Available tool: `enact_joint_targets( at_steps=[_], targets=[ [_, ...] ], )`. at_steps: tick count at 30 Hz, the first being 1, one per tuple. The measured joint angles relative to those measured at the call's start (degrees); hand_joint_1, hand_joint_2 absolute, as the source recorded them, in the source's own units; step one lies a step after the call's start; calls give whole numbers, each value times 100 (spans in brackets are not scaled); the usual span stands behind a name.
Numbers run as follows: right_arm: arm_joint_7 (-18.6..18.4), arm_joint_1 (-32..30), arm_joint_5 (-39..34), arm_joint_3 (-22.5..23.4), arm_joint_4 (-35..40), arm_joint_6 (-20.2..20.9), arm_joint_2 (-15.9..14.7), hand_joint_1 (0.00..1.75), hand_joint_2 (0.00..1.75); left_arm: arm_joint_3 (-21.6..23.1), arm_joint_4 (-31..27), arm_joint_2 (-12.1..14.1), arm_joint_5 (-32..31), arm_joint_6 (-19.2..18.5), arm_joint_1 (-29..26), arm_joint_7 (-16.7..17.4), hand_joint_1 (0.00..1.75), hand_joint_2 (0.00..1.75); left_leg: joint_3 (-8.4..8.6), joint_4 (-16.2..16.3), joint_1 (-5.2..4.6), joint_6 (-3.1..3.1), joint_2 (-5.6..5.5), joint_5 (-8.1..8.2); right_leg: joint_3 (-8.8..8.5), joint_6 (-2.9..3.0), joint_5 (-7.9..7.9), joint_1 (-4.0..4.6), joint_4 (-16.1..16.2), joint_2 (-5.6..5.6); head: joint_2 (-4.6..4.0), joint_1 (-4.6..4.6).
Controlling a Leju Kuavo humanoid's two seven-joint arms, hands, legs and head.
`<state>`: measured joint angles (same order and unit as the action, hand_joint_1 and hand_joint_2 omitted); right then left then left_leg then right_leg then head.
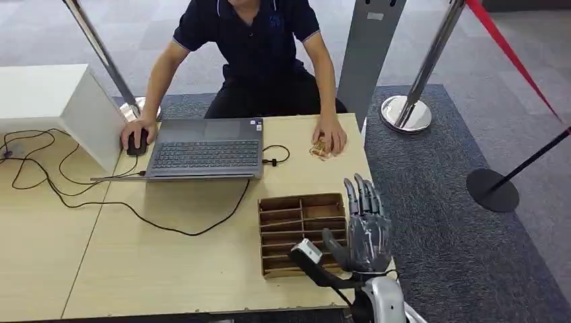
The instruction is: Pass the card to the sensor for recognition and then transmit it.
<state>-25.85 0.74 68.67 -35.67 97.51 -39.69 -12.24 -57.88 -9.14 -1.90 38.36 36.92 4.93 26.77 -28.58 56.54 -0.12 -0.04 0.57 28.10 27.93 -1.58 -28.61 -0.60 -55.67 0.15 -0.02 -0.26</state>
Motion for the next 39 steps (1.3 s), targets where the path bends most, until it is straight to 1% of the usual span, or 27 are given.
enact_joint_targets(
  at_steps=[1, 2, 3, 5, 24, 30, 39],
  targets=[
    [-149, 103, 211, -166, -64, 33, -79, 0, 175, 0, 0, 0, 0, 0, 2, -6, 0, 175, 0, 0, 0, 0, 0, 0, 0, 0, 0, 0, 0, 0, 0, 4],
    [-164, 110, 223, -173, -66, 37, -81, 0, 175, 2, 0, 0, 0, 0, 2, -6, 0, 175, -1, 0, -1, 0, 0, 0, 0, 0, 0, 0, 0, 0, 0, 2],
    [-263, 156, 333, -271, -88, 90, -131, 0, 175, 2, 0, 2, 0, 0, 0, -6, 0, 175, -1, 0, -1, 0, 0, 0, 1, 0, 0, -1, 0, 0, 0, 2],
    [-525, 290, 649, -571, -147, 291, -345, 0, 175, 2, 2, 2, 0, 0, 0, -15, 0, 175, 0, 0, 0, 0, 0, 0, 0, 0, 0, 0, 0, 0, 0, 2],
    [-593, 461, 1096, -905, -118, 798, -571, 0, 175, 7, 2, 59, 0, 0, -7, -50, 0, 175, 0, 0, 0, 0, 0, 0, 0, 0, 0, 0, 0, 0, -2, 2],
    [-547, 526, 1157, -990, -109, 789, -570, 0, 175, 9, 4, 61, 0, 0, -1, -72, 0, 175, -1, 0, 0, 0, 0, 0, 0, 0, 0, 0, 0, 0, 0, 2],
    [-359, 646, 1159, -1137, -219, 734, -417, 0, 175, 9, 13, 61, 0, 0, 21, -107, 0, 175, -1, 0, 0, 0, 0, 0, 0, 0, 0, 0, 0, 0, 0, 4]
  ],
)
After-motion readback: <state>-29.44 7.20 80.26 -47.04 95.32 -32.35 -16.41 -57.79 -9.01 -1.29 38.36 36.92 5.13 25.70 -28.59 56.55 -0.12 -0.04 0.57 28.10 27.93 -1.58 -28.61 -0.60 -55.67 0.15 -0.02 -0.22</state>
